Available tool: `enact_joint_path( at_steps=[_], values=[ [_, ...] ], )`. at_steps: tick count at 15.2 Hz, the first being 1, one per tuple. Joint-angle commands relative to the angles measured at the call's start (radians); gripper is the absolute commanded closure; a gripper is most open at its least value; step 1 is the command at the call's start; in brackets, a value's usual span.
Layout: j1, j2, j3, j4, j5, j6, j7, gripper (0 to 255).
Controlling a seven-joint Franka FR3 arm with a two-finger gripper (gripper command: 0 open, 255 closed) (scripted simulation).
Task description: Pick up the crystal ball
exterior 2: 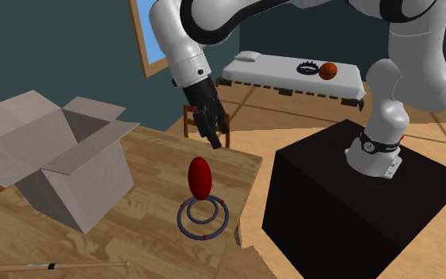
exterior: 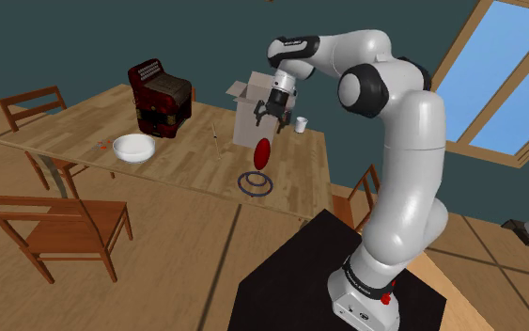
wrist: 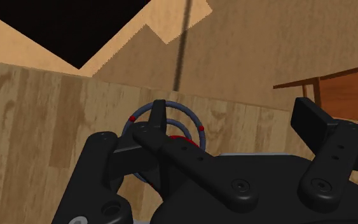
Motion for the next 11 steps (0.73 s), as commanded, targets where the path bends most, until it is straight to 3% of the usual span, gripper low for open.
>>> enact_joint_path(
  at_steps=[1, 6, 11],
  values=[
    [-0.037, 0.098, -0.002, 0.090, 0.040, -0.025, 0.016, 0],
    [-0.136, 0.336, 0.011, 0.364, 0.122, -0.120, 0.094, 0],
    [-0.132, 0.357, 0.013, 0.334, 0.124, -0.073, 0.074, 0]
  ],
)
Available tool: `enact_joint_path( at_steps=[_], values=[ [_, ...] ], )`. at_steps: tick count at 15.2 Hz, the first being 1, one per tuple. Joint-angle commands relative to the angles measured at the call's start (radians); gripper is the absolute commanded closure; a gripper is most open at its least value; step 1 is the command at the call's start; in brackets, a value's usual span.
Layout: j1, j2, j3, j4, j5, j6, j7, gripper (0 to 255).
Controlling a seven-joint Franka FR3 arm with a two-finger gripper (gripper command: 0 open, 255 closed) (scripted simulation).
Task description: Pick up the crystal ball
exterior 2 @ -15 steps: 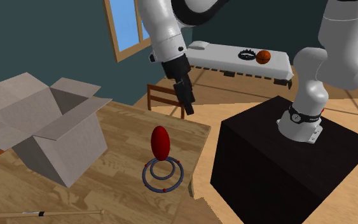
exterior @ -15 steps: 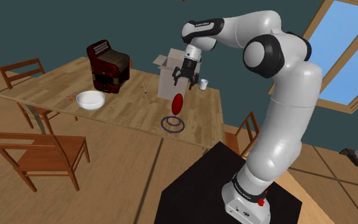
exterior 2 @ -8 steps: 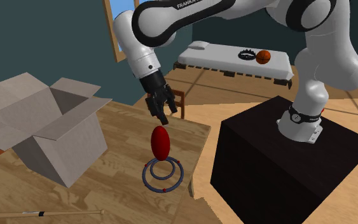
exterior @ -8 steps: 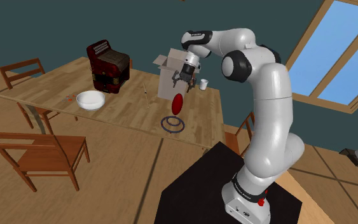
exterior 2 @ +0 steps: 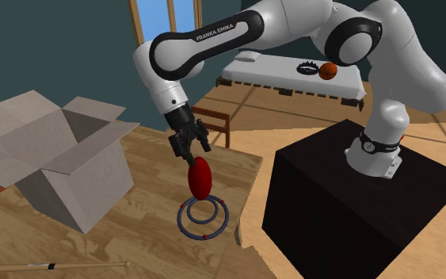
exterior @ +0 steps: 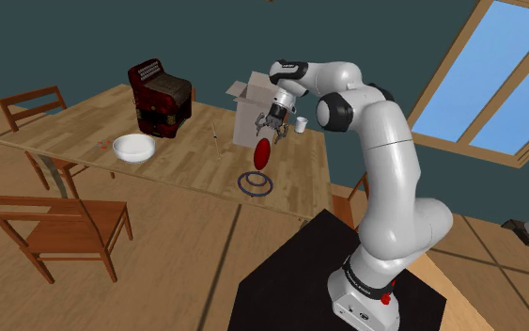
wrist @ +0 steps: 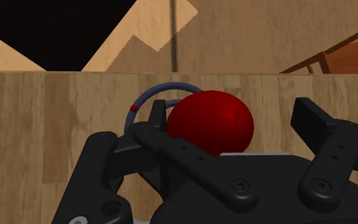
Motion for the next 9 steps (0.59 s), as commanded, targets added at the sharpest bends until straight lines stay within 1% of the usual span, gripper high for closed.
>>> enact_joint_path(
  at_steps=[1, 4, 5, 9],
  values=[
    [0.002, 0.009, 0.001, -0.010, 0.002, 0.017, -0.006, 0],
    [0.003, 0.017, 0.001, -0.017, 0.003, 0.031, -0.012, 0],
    [0.003, 0.017, 0.002, -0.019, 0.003, 0.033, -0.012, 255],
    [0.004, 0.013, 0.001, -0.025, 0.003, 0.035, -0.014, 255]
  ],
)
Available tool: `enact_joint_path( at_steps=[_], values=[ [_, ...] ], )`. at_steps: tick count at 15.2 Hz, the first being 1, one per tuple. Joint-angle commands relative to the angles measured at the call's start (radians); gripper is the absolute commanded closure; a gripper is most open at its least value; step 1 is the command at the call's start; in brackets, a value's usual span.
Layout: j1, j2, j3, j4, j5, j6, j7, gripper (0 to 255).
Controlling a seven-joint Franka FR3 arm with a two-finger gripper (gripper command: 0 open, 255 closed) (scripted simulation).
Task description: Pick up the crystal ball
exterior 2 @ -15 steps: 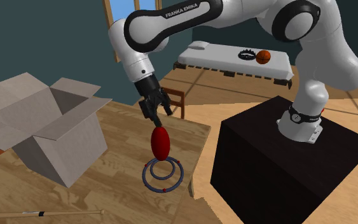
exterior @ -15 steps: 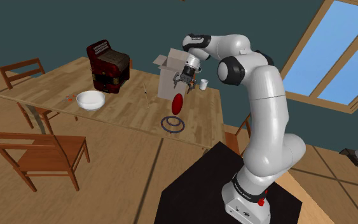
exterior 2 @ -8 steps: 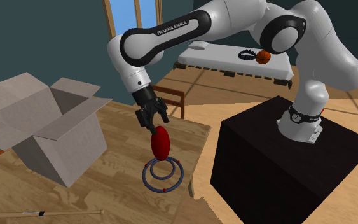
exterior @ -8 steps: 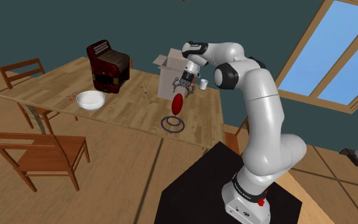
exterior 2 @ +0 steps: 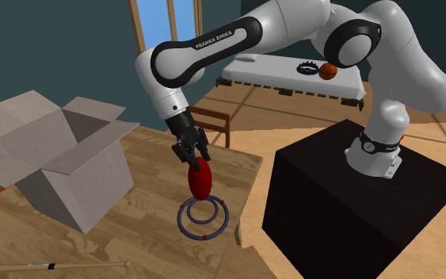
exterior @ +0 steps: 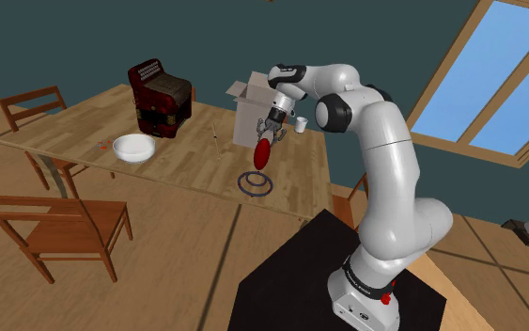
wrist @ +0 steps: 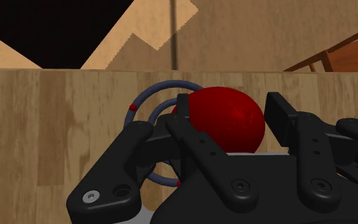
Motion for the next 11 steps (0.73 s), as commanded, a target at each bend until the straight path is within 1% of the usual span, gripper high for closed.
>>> enact_joint_path(
  at_steps=[1, 5, 11],
  values=[
    [0.000, 0.001, 0.000, -0.002, 0.000, 0.001, -0.001, 255],
    [-0.001, 0.005, 0.000, 0.006, 0.000, -0.003, 0.001, 255],
    [-0.006, -0.024, -0.002, 0.037, -0.004, -0.057, 0.024, 255]
  ],
)
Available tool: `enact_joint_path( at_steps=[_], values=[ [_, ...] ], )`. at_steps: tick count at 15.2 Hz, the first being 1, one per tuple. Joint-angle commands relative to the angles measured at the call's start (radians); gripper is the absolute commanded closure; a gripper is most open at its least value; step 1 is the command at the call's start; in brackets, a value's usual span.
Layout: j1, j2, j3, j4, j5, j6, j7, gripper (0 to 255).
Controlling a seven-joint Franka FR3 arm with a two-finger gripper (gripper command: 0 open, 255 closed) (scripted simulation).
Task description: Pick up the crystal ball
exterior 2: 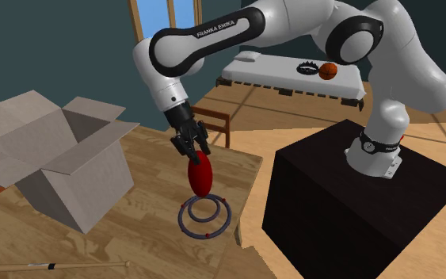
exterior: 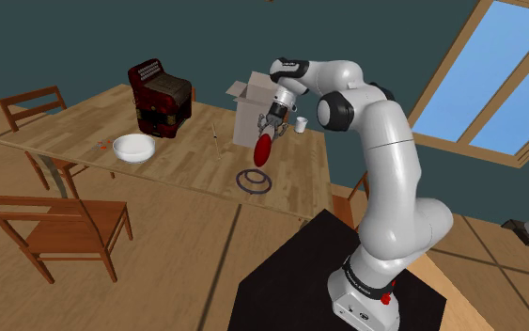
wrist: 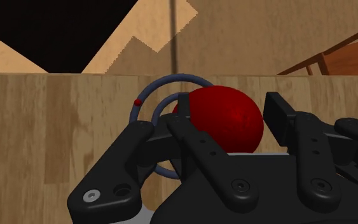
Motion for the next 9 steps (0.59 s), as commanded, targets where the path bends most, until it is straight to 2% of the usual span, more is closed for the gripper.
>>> enact_joint_path(
  at_steps=[1, 9],
  values=[
    [-0.003, -0.005, 0.000, 0.018, -0.001, -0.020, 0.008, 255],
    [-0.013, -0.028, 0.001, 0.085, -0.002, -0.101, 0.044, 255]
  ],
)
